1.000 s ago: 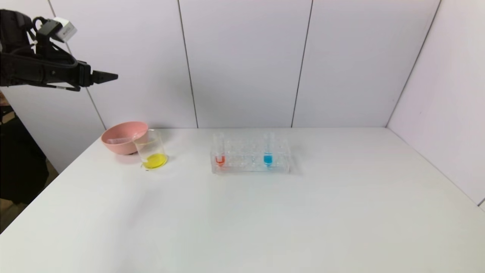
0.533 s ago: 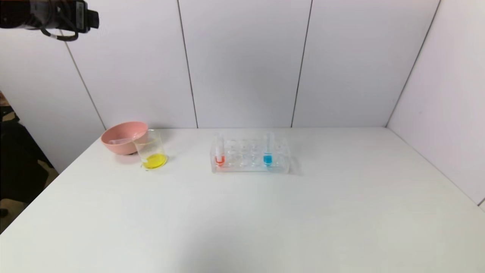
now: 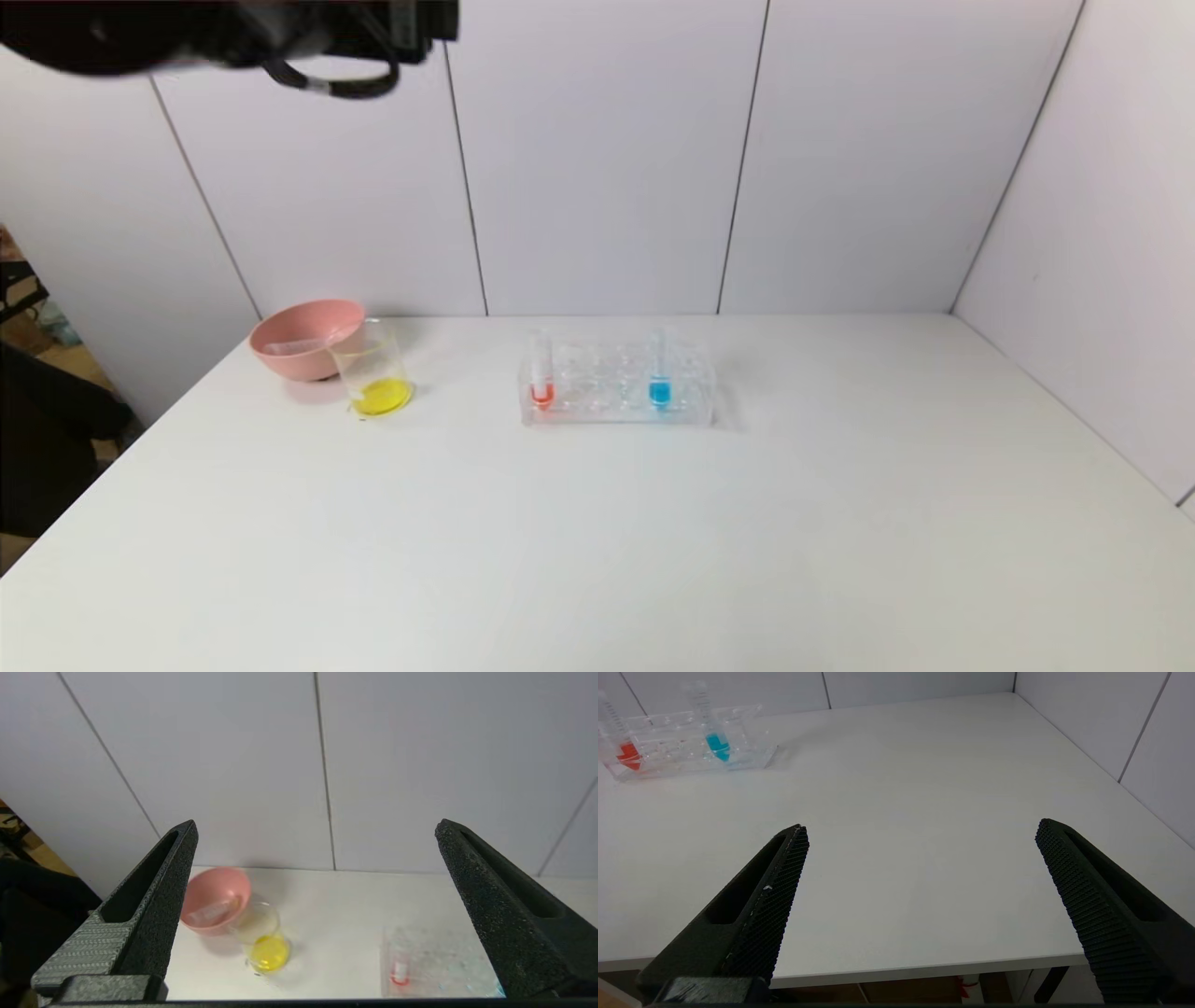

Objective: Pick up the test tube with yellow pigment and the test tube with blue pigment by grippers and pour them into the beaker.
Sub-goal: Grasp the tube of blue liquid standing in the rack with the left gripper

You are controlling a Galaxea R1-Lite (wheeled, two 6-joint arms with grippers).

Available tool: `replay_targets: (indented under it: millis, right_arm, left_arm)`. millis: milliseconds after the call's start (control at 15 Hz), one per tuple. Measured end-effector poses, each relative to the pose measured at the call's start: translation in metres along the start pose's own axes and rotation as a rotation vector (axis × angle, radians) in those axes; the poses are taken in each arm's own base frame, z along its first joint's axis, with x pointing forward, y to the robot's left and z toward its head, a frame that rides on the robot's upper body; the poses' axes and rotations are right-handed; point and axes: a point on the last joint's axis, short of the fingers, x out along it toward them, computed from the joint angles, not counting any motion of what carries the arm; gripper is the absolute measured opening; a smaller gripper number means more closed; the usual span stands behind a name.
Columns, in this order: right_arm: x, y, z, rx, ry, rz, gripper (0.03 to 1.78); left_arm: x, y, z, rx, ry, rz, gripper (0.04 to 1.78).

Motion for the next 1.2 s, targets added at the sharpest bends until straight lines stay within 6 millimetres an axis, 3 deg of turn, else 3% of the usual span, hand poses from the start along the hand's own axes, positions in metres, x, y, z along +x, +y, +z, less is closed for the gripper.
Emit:
replay_targets:
  millis: [267,600,1200]
  right_arm:
    - [0.000,0.000,0.000,0.000,0.000,0.000,1.77]
    - [0.000,0.000,0.000,0.000,0.000,0.000,1.77]
    - [0.000,0.000,0.000,0.000,0.000,0.000,1.77]
  left_arm:
    - [-0.021,-0.067,-0.055,-0.070,-0.006,-0.026,1.78]
    - [-0.005,-0.135,-0.116,-0.184,-0.041,-0.088,1.78]
    - [0.030,-0.188,-0.217,-0.172,0.023,-0.110,1.78]
